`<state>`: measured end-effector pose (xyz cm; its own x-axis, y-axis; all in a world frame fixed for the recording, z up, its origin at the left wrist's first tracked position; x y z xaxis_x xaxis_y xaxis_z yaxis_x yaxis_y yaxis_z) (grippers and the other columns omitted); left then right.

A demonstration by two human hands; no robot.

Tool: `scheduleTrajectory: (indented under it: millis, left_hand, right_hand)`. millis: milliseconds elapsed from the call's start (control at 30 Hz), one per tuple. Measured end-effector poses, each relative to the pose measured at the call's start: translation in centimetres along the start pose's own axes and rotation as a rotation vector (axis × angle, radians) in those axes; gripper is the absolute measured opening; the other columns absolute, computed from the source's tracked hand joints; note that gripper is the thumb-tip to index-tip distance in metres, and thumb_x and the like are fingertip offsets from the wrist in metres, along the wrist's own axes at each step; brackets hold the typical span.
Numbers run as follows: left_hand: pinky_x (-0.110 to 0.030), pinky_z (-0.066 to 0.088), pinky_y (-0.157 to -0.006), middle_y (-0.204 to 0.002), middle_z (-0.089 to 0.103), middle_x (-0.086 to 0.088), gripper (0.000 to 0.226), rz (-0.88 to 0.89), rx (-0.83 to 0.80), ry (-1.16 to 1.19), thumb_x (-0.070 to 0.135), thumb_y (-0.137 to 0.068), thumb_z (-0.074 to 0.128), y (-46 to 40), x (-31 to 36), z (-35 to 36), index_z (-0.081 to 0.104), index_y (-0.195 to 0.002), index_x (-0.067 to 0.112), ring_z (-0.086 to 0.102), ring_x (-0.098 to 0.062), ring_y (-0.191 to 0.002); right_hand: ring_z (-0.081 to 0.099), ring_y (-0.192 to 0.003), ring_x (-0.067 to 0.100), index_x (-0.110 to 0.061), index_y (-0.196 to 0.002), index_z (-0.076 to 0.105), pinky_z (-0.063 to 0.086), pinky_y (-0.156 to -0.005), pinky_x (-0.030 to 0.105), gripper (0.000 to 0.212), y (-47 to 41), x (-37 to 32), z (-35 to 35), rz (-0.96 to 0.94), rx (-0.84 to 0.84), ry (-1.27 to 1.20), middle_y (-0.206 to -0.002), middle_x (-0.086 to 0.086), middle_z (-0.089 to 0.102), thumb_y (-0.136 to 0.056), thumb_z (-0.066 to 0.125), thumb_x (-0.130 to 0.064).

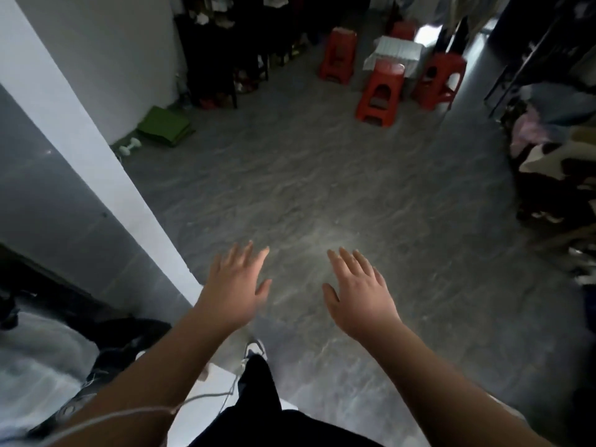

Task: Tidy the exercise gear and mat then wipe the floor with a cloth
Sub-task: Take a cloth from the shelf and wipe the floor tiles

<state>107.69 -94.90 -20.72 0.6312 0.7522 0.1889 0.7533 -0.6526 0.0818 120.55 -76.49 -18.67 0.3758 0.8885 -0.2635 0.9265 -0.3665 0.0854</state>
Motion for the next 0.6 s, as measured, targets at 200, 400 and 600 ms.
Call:
scheduleTrajectory:
  millis: [200, 400, 600]
  left_hand:
    - [-0.05, 0.017, -0.118, -0.162, 0.019, -0.012, 0.068, -0.064, -0.043, 0.0, 0.055, -0.093, 0.029, -15.4, -9.4, -3.4, 0.016, -0.154, 0.029, 0.019, -0.033, -0.147]
    - [-0.054, 0.028, -0.112, -0.155, 0.035, -0.011, 0.075, -0.111, -0.034, -0.019, 0.059, -0.085, 0.024, -27.9, -15.5, -7.1, 0.031, -0.151, 0.024, 0.032, -0.034, -0.141]
    - [-0.053, 0.02, -0.117, -0.16, 0.025, -0.009, 0.067, -0.16, -0.035, 0.026, 0.056, -0.093, 0.033, -41.2, -19.8, -8.0, 0.024, -0.153, 0.027, 0.022, -0.033, -0.147]
  right_hand:
    - [0.011, -0.151, 0.022, -0.026, -0.155, 0.019, 0.018, -0.119, 0.043, 0.064, -18.6, -5.9, -1.5, -0.06, -0.017, -0.006, -0.163, 0.0, 0.022, -0.098, 0.04, -0.047]
    - [0.008, -0.152, 0.02, -0.027, -0.154, 0.019, 0.013, -0.121, 0.041, 0.062, -33.3, -8.5, -2.7, -0.097, -0.028, -0.023, -0.164, -0.001, 0.019, -0.099, 0.038, -0.048]
    - [0.008, -0.152, 0.02, -0.028, -0.156, 0.015, 0.016, -0.122, 0.042, 0.064, -48.8, -6.6, -3.0, -0.126, -0.045, -0.01, -0.164, -0.001, 0.016, -0.099, 0.037, -0.049]
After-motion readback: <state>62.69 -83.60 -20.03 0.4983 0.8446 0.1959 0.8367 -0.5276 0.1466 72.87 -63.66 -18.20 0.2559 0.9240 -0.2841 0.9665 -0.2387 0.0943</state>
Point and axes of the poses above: each hand's wrist, its own y-axis away from the middle knuckle, its own z-axis out of the palm, x = y × z, the point moved 5 cm from there along -y, towards the middle knuckle
